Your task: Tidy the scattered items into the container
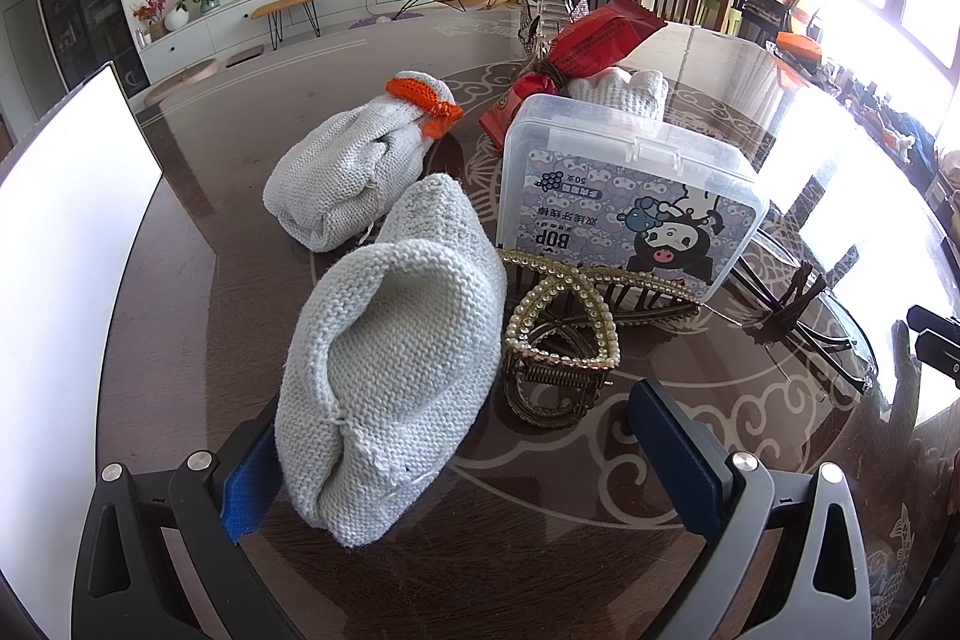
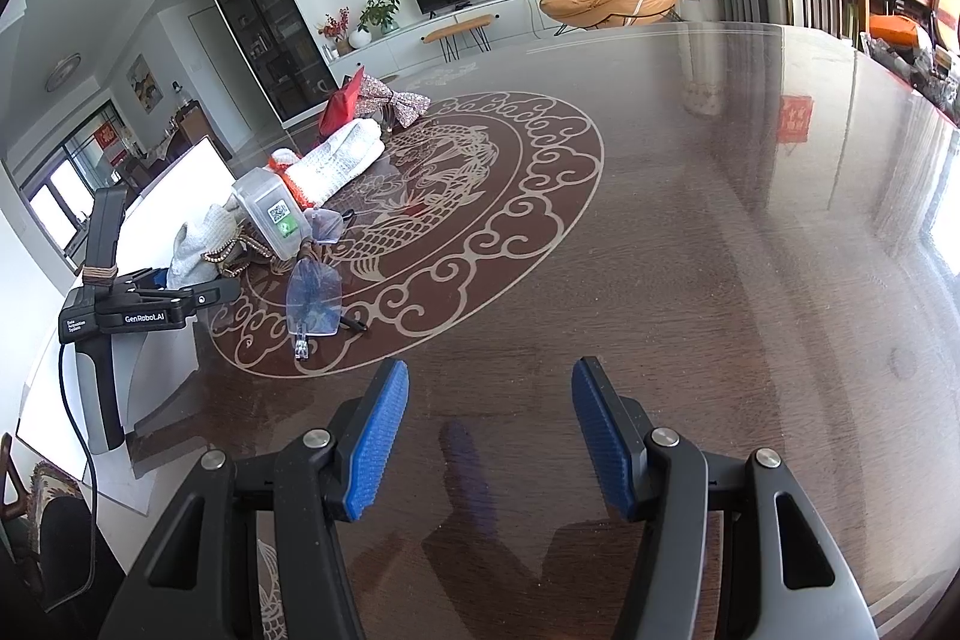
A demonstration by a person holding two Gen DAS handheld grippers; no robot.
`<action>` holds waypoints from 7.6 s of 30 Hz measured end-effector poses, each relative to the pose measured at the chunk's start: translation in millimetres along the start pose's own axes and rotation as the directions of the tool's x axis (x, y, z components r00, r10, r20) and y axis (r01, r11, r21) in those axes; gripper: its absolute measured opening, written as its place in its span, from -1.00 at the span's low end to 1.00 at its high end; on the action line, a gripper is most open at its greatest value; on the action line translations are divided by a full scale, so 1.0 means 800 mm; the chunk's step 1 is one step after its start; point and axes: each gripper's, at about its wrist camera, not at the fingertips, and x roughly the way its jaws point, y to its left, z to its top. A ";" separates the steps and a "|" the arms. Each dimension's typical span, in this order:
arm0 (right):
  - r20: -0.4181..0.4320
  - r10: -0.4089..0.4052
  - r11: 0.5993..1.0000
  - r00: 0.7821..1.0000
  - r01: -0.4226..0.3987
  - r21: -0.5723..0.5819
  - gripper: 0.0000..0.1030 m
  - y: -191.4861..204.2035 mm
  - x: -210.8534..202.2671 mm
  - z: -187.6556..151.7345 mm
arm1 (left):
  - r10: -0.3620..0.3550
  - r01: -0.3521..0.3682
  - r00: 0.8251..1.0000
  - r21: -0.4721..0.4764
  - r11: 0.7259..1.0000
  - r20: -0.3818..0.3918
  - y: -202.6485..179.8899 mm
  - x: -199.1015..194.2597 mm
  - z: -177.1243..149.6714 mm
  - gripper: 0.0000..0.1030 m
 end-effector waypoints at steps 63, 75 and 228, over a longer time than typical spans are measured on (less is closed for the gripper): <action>0.002 0.014 1.000 1.000 -0.014 0.006 0.14 -0.003 -0.002 -0.001 | -0.119 0.133 0.989 0.187 0.973 -0.085 0.003 -0.006 0.021 1.00; 0.002 0.015 1.000 1.000 -0.015 0.007 0.15 -0.003 -0.002 -0.001 | -0.096 0.124 0.983 0.186 0.975 -0.154 -0.009 -0.010 0.028 0.57; -0.090 -0.095 0.969 0.991 0.072 -0.234 0.09 0.051 0.069 0.038 | 0.210 -0.214 0.977 -0.308 0.927 -0.048 -0.172 -0.041 -0.067 1.00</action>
